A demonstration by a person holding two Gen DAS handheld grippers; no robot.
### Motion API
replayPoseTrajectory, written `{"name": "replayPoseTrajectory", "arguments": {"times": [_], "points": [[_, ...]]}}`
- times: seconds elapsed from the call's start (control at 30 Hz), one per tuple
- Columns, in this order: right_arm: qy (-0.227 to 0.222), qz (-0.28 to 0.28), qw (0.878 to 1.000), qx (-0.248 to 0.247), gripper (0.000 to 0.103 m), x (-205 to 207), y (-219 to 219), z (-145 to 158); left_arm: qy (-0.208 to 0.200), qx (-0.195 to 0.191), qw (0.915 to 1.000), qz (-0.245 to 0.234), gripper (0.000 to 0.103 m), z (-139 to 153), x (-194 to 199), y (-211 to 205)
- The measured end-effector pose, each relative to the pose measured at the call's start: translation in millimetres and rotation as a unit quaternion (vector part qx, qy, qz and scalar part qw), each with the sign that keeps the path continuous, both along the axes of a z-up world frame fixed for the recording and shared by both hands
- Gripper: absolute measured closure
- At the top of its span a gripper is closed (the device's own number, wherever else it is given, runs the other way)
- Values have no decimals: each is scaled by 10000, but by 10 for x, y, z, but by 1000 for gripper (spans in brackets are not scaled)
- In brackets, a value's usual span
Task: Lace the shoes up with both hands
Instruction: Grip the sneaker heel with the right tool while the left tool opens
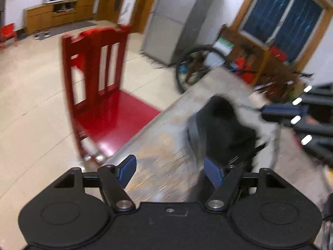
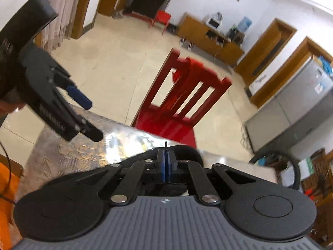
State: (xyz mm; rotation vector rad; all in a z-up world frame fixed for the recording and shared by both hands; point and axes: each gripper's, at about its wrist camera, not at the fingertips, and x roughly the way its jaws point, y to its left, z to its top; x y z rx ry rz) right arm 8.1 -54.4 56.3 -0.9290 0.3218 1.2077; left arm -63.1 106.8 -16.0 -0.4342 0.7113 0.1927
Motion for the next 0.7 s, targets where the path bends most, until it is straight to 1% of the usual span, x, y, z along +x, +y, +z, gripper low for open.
{"name": "replayPoseTrajectory", "arguments": {"times": [0.07,0.2,0.3,0.33,0.37,0.4,0.47,0.53,0.63,0.7], "points": [[-53,204,9997,75,100,86,-97,11,-114,11,9998,-167,34,71,153,-96],[-300,672,9973,37,100,179,-174,-77,-106,-16,9994,-320,34,87,416,-266],[-333,1109,9933,26,100,252,-216,-140,135,216,9995,-172,35,26,524,-332],[-344,1241,9917,39,100,273,-228,-152,232,300,9992,-123,34,2,550,-342],[-357,1339,9903,67,99,309,-225,-163,318,311,9990,-103,34,-18,569,-343],[-373,1375,9898,90,99,348,-215,-181,391,238,9989,-114,34,-33,582,-340],[-354,1336,9904,92,99,493,-163,-259,482,240,9985,-123,34,-50,620,-381],[-181,1164,9930,21,99,685,-87,-373,559,331,9978,-90,33,-61,660,-436],[216,880,9958,-104,100,890,-97,-514,675,698,9951,180,33,-37,691,-504],[414,635,9971,8,100,903,-197,-525,705,1038,9918,231,34,9,678,-550]]}}
